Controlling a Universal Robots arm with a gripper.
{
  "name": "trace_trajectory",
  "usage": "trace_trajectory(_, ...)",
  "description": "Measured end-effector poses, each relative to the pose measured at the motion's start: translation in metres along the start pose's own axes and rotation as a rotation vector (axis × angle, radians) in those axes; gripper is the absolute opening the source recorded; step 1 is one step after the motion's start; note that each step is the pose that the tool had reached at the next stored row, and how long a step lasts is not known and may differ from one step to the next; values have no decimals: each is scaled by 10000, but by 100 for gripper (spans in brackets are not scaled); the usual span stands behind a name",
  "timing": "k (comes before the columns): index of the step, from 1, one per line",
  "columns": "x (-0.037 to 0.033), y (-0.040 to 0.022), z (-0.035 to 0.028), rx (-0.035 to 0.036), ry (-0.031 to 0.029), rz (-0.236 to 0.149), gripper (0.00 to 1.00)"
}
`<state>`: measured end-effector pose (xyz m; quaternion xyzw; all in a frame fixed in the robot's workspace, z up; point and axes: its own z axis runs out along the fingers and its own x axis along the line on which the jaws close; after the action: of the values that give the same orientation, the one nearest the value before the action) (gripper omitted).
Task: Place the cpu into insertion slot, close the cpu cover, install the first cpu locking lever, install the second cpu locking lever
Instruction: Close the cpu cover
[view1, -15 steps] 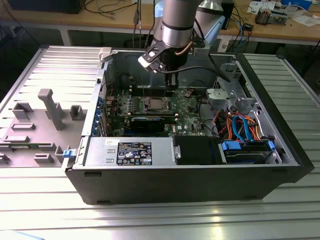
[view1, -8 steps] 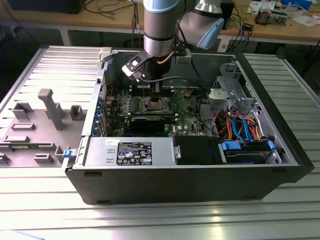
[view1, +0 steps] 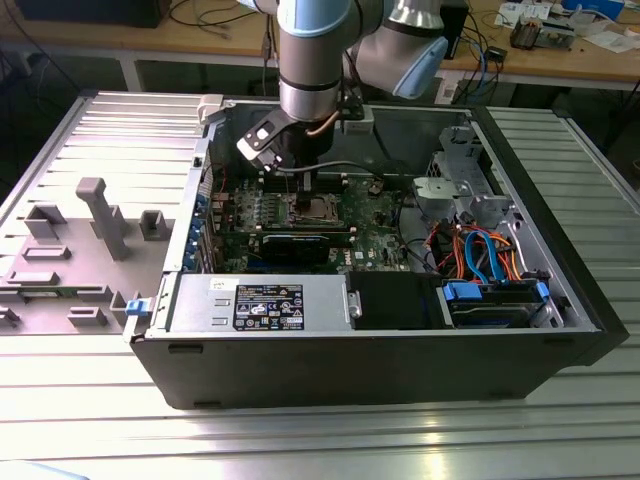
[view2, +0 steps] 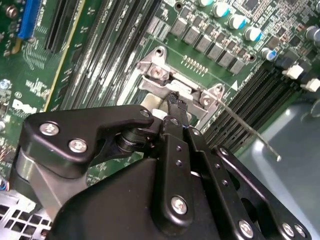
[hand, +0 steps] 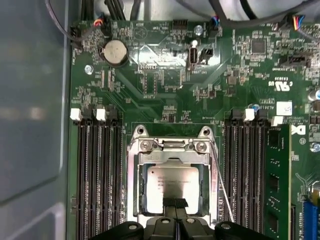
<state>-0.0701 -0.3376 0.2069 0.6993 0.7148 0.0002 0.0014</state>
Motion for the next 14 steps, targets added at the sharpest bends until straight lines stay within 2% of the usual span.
trace_trajectory(5, 0, 13, 13, 2, 0, 0, 11)
trace_trajectory(8, -4, 109, 14, 20, 1, -1, 11)
trace_trajectory(10, -5, 149, 2, 34, 6, -2, 11)
trace_trajectory(11, -6, 163, -23, 54, 2, -1, 11)
trace_trajectory(14, -8, 197, -153, 127, 22, -1, 11)
